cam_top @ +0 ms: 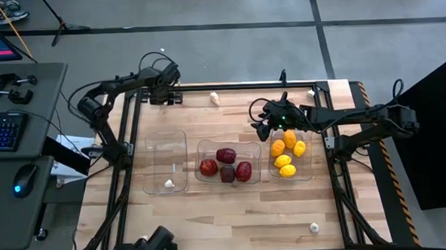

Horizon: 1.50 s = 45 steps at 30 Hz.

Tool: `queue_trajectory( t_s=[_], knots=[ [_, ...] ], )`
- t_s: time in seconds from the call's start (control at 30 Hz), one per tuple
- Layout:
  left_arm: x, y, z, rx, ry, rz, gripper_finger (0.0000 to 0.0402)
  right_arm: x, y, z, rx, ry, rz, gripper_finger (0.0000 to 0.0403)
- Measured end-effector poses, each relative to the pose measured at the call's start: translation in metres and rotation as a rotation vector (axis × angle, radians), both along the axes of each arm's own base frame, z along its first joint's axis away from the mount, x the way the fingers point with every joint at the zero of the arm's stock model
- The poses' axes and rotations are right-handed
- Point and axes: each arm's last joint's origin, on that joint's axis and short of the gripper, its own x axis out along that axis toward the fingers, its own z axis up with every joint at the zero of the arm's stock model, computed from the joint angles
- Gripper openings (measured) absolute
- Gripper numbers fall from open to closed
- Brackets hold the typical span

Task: Sort produce into baskets
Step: Put the top left white garlic into the transparent bin, then put the bottom left white garlic into the left transparent bin

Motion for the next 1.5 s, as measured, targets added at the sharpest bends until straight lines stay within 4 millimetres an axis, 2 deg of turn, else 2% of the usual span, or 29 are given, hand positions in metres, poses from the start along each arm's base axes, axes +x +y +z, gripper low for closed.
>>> queue_trajectory(
  t_s=[0.17, 0.3, 0.5, 0.63, 0.77, 0.93, 1.1, 1.33, 1.5],
  knots=[
    [0.004, -0.018, 0.038, 0.116, -0.059, -0.082, 0.0117, 0.000, 0.000, 0.000, -0.015, 0.007, 0.006, 0.0259],
    [0.009, -0.048, 0.079, 0.205, -0.163, -0.257, 0.0113, 0.000, 0.000, 0.000, -0.014, 0.006, 0.005, 0.0259],
    [0.015, -0.130, 0.141, 0.269, -0.446, -0.696, 0.0116, 0.000, 0.000, 0.000, -0.009, 0.005, 0.001, 0.0259],
    [0.007, -0.189, 0.161, 0.210, -0.617, -0.823, 0.0117, 0.000, 0.000, 0.000, -0.013, 0.007, 0.004, 0.0259],
    [-0.010, -0.233, 0.165, 0.064, -0.627, -0.834, 0.0117, 0.000, 0.000, 0.000, -0.006, 0.003, -0.002, 0.0259],
    [-0.030, -0.260, 0.155, -0.060, -0.449, -0.699, 0.0122, 0.000, 0.000, 0.000, 0.009, -0.005, -0.015, 0.0259],
    [-0.029, -0.269, 0.151, -0.102, -0.398, -0.680, 0.0163, 0.000, 0.000, 0.000, 0.009, -0.005, -0.015, 0.0259],
    [-0.022, -0.271, 0.146, -0.136, -0.373, -0.681, 0.0236, 0.000, 0.000, 0.000, 0.031, -0.015, -0.032, 0.0259],
    [-0.018, -0.272, 0.144, -0.153, -0.365, -0.626, 0.0270, 0.000, 0.001, 0.000, 0.050, -0.019, -0.005, 0.0259]
  ],
)
